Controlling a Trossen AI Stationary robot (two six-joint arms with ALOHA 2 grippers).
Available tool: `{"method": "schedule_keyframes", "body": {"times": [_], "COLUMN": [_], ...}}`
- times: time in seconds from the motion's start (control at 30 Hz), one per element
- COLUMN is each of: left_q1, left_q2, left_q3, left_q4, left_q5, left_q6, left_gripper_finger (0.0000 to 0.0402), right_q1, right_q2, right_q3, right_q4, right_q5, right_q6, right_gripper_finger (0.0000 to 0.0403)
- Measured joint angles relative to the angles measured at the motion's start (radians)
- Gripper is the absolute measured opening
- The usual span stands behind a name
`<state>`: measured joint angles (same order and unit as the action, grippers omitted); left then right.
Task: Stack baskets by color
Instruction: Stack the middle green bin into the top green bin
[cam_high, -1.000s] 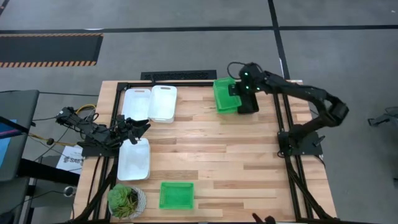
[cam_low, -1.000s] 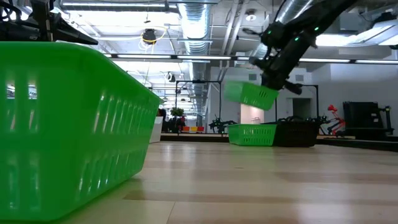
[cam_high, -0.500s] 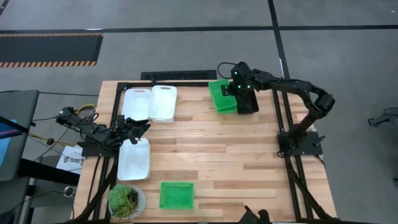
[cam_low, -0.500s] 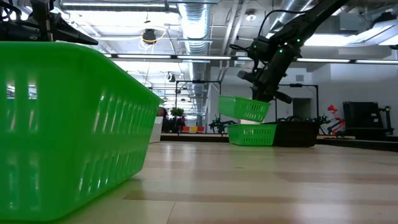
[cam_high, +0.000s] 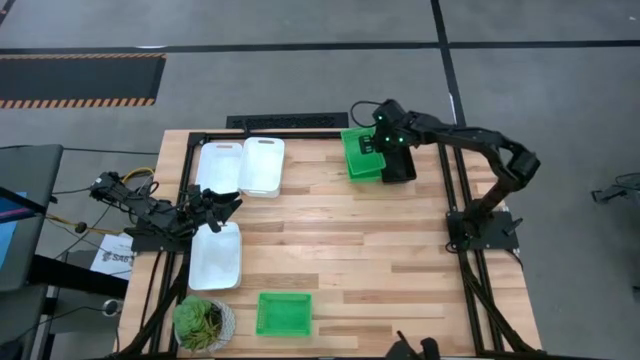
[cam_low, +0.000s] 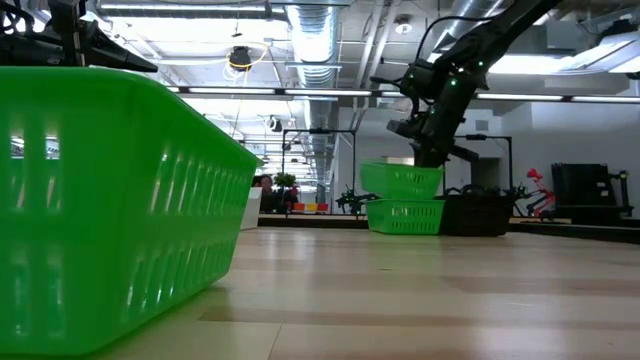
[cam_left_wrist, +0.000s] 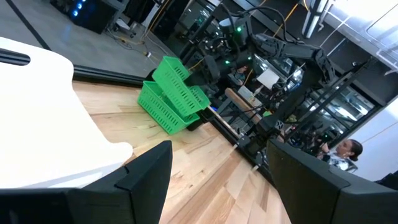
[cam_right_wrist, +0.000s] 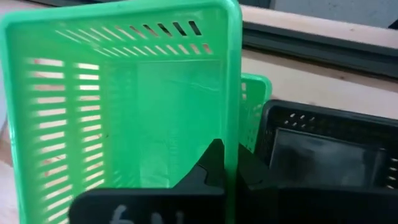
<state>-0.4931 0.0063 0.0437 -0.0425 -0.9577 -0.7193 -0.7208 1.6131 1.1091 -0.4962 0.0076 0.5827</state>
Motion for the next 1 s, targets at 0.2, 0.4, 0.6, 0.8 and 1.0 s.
{"method": "schedule_keyframes", "body": {"times": [0.2,0.4,0.6,0.8,1.0], "left_q1": [0.000,0.000,0.000,0.000,0.000], "left_q2": [0.000,0.000,0.000,0.000,0.000], "left_q3": [0.000,0.000,0.000,0.000,0.000], "left_q4": [0.000,0.000,0.000,0.000,0.000], "left_q5": [0.001,0.003,0.004,0.004,0.005], "left_q6": [0.000,0.000,0.000,0.000,0.000], "left_gripper_finger": [0.0249,0.0249,0.0249,0.0249,0.0249], "right_q1": [0.001,0.009,0.013,0.022,0.039], "right_q2": [0.035,0.045,0.045,0.045,0.044], "right_q3": [0.000,0.000,0.000,0.000,0.000], "right_q4": [-0.013,0.005,0.026,0.023,0.000], "right_q5": [0.018,0.019,0.019,0.018,0.018], "right_q6": [0.019,0.027,0.049,0.076,0.092], "right_gripper_finger": [0.0025,0.0018,0.0010,0.0028,0.0024]}}
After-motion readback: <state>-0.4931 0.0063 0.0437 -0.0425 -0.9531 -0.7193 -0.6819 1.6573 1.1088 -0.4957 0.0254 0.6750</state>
